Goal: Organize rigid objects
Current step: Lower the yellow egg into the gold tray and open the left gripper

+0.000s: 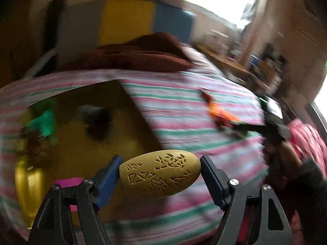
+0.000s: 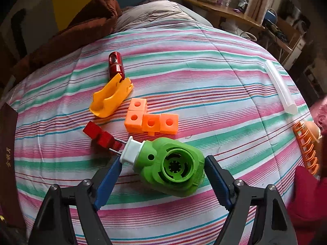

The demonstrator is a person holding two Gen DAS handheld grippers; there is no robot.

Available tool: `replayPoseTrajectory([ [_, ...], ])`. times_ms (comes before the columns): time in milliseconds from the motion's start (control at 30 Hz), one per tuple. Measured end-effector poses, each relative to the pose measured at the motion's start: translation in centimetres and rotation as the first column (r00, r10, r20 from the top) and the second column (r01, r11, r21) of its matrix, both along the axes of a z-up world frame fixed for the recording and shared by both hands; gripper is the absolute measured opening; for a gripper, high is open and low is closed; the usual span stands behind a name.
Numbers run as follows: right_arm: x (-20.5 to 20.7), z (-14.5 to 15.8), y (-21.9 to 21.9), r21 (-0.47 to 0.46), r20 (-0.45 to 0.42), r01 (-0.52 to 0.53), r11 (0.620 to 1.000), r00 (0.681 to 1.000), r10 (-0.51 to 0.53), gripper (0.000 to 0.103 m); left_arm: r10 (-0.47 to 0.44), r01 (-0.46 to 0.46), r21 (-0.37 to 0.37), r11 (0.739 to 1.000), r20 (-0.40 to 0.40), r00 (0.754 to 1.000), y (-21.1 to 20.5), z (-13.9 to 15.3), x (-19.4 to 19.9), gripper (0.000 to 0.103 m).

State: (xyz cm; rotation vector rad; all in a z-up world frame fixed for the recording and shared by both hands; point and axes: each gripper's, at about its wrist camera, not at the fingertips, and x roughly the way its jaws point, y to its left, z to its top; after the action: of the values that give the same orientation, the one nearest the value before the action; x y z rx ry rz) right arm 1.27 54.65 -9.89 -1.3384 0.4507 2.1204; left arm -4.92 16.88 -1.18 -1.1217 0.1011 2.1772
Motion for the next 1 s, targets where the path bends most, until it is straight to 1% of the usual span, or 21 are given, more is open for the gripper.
replayPoseTrajectory([
  [67, -0.1, 0.0, -0.1, 0.007, 0.007, -0.007, 1.000, 1.000, 0.007, 0.083, 0.098, -0.098, -0.011, 0.995, 0.012, 0.995, -2.8, -0.4, -2.0, 0.078],
  [167, -0.2, 0.0, -0.4, 0.024, 0.021, -0.020, 1.000, 1.000, 0.020, 0.083, 0.214, -0.213, -0.031, 0.976, 0.009, 0.977, -6.5, -1.0, -4.2, 0.078],
  [300, -0.2, 0.0, -0.3, 0.025, 0.021, -0.021, 0.999, 1.000, 0.020, 0.083, 0.339, -0.337, -0.060, 0.939, 0.010, 0.941, -10.4, -1.9, -6.6, 0.078],
  [367, -0.3, -0.1, -0.4, 0.034, 0.029, -0.028, 0.999, 0.999, 0.027, 0.083, 0.373, -0.370, -0.083, 0.925, 0.026, 0.927, -11.5, -2.8, -7.4, 0.078],
  [467, -0.3, -0.1, -0.5, 0.042, 0.033, -0.033, 0.999, 0.999, 0.032, 0.083, 0.390, -0.384, -0.099, 0.918, 0.050, 0.919, -12.4, -4.0, -8.0, 0.078],
  [600, -0.4, -0.1, -0.5, 0.043, 0.030, -0.029, 0.999, 0.999, 0.028, 0.083, 0.400, -0.390, -0.118, 0.913, 0.071, 0.914, -12.4, -5.4, -8.1, 0.078],
  [633, -0.4, -0.2, -0.6, 0.048, 0.034, -0.033, 0.998, 0.999, 0.031, 0.083, 0.396, -0.386, -0.129, 0.914, 0.070, 0.916, -12.3, -5.7, -8.1, 0.078],
  [733, -0.5, -0.2, -0.7, 0.054, 0.037, -0.037, 0.998, 0.999, 0.035, 0.083, 0.376, -0.368, -0.166, 0.915, 0.022, 0.926, -11.6, -5.8, -7.5, 0.078],
  [867, -0.6, -0.3, -0.8, 0.060, 0.042, -0.042, 0.997, 0.998, 0.039, 0.083, 0.362, -0.355, -0.182, 0.917, 0.005, 0.932, -11.3, -6.0, -7.1, 0.079],
  [1000, -0.5, -0.3, -0.7, 0.057, 0.041, -0.043, 0.997, 0.998, 0.041, 0.083, 0.362, -0.352, -0.175, 0.920, 0.025, 0.932, -11.5, -6.0, -6.5, 0.079],
])
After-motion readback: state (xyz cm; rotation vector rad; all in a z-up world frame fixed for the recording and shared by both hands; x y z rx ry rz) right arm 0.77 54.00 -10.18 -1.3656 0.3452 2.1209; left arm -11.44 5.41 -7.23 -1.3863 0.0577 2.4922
